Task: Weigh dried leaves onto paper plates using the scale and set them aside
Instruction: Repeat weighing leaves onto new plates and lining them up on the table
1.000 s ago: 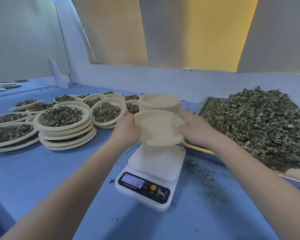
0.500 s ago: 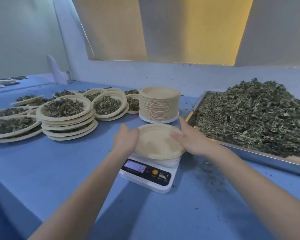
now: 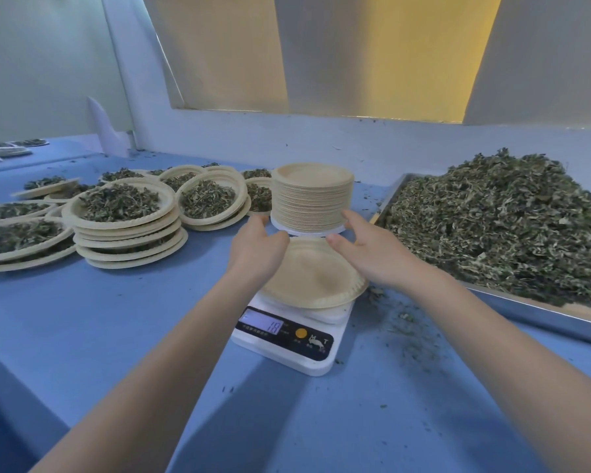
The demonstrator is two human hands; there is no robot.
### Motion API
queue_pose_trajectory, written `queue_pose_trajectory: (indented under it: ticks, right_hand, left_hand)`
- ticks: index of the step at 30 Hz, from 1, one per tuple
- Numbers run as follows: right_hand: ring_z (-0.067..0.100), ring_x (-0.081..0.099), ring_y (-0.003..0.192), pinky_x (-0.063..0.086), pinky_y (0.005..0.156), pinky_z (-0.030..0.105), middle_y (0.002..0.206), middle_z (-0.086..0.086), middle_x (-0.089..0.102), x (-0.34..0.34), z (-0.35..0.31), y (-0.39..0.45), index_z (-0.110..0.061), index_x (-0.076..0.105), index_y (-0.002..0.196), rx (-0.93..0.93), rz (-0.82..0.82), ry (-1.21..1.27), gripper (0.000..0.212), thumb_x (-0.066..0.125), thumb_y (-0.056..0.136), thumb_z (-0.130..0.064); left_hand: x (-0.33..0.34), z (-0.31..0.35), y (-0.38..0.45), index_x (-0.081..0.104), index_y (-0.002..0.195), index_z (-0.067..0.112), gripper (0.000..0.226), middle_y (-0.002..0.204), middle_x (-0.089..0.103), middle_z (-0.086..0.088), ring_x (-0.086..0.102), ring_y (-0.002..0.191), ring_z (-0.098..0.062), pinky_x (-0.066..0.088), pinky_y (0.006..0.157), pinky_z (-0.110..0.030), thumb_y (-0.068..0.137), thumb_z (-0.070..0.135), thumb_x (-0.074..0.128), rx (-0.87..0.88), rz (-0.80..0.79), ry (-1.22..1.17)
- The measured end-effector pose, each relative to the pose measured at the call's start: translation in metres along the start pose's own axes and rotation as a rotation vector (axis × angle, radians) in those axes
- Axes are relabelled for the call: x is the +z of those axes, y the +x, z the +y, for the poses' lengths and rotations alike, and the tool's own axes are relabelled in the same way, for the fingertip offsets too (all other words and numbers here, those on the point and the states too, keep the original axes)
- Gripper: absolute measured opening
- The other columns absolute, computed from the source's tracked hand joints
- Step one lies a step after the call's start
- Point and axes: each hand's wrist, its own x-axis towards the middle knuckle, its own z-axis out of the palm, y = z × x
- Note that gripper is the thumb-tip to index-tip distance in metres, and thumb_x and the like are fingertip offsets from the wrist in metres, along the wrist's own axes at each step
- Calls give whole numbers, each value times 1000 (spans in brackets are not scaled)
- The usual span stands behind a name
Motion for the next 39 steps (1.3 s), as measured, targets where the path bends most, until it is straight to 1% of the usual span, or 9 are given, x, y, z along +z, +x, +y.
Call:
queue_pose_trajectory:
  ticks: [4, 6, 11, 17, 21, 26, 31, 36, 39]
  right_hand:
    - [19, 37, 135, 26, 92, 24, 154, 2, 29, -3, 0, 2, -21, 15, 152, -9, 22, 12, 65, 40, 97, -47]
    - [18, 38, 134, 26, 93, 23, 153, 3, 32, -11, 2, 2, -20, 20, 151, -14, 37, 9, 63, 42, 97, -46]
    - [19, 50, 121, 30, 80, 19, 140, 6, 50, -40, 22, -3, -18, 32, 146, 47, 117, -29, 58, 47, 95, -42]
    - [25, 52, 120, 36, 84, 25, 135, 11, 54, -83, 75, -17, -15, 39, 142, 180, 59, -234, 57, 57, 90, -32]
    - [21, 58, 91, 44, 74, 28, 106, 7, 65, -104, 120, -21, -10, 51, 132, 347, -90, -417, 64, 65, 83, -47]
    - [27, 47, 124, 42, 94, 33, 142, 10, 45, -125, 164, -15, -16, 29, 148, 451, -244, -497, 105, 73, 66, -64]
    - [19, 59, 86, 46, 65, 28, 116, 6, 61, -119, 179, -4, -13, 52, 128, 481, -386, -550, 85, 66, 68, -71]
    - [14, 52, 102, 47, 89, 32, 128, 0, 53, -124, 184, 11, -28, 45, 137, 248, -165, -344, 74, 72, 73, -54]
    - [20, 48, 118, 48, 93, 40, 139, 2, 40, -137, 194, 27, -29, 37, 141, 193, 30, -510, 76, 71, 76, -51]
  left_hand:
    - [6, 17, 0, 42, 138, 16, 49, 138, 47, 3, 45, 123, -13, 30, 87, -23, 90, 21, 51, 59, -20, 22]
    - [14, 30, 0, 45, 137, 16, 48, 140, 48, 2, 42, 129, -14, 31, 93, -24, 89, 20, 50, 99, -59, 36]
    - [58, 73, 4, 49, 133, 13, 45, 136, 52, -1, 46, 126, -18, 34, 95, -24, 88, 18, 51, 215, -195, 101]
    - [142, 104, 10, 45, 131, 10, 41, 127, 54, -12, 50, 105, -25, 35, 71, -27, 89, 13, 43, 242, -425, 344]
    - [186, 111, 18, 42, 126, 1, 36, 114, 57, -20, 58, 95, -31, 37, 52, -28, 90, 7, 42, 215, -524, 445]
    - [203, 102, 47, 46, 116, 2, 27, 120, 53, -24, 54, 108, -36, 47, 88, -44, 91, 12, 44, 151, -520, 755]
    - [226, 100, 56, 49, 94, -3, 9, 92, 55, -21, 62, 103, -37, 54, 86, -44, 91, 2, 41, 27, -689, 584]
    - [246, 99, 74, 42, 134, 6, 47, 119, 50, -12, 61, 92, -26, 56, 72, -35, 87, 2, 44, 85, -628, 407]
    - [247, 99, 96, 42, 135, 13, 53, 129, 44, -19, 51, 115, -42, 46, 94, -51, 82, 8, 44, 176, -487, 652]
